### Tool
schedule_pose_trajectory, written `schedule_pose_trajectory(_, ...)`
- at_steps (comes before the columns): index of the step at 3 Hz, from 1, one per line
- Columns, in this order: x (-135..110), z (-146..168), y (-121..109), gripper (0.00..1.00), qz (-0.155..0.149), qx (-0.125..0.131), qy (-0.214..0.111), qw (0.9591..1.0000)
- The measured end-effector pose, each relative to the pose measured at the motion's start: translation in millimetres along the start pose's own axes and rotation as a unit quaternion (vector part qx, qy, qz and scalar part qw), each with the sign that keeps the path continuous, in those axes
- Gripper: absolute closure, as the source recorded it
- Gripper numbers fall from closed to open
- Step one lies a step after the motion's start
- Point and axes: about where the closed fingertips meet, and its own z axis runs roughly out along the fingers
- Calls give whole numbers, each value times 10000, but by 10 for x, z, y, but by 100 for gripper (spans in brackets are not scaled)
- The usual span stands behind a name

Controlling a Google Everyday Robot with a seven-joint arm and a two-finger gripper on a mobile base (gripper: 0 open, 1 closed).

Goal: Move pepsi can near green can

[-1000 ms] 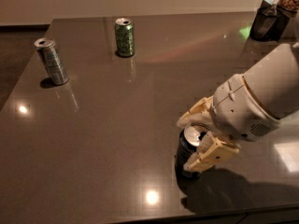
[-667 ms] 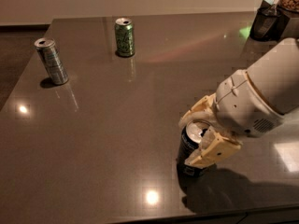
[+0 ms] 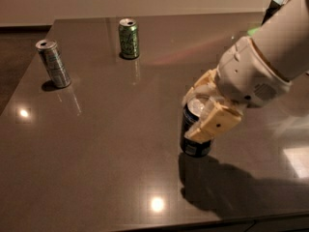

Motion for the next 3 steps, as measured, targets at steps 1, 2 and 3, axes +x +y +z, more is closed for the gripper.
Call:
schedule_pose_trajectory(1, -219, -48, -253, 100, 178, 166, -57, 9997)
schedule_pose_trajectory(2, -475, 23, -487, 100, 456, 259, -114, 9986)
schedule_pose_trajectory(3, -476, 23, -487, 100, 455, 259, -114, 9986)
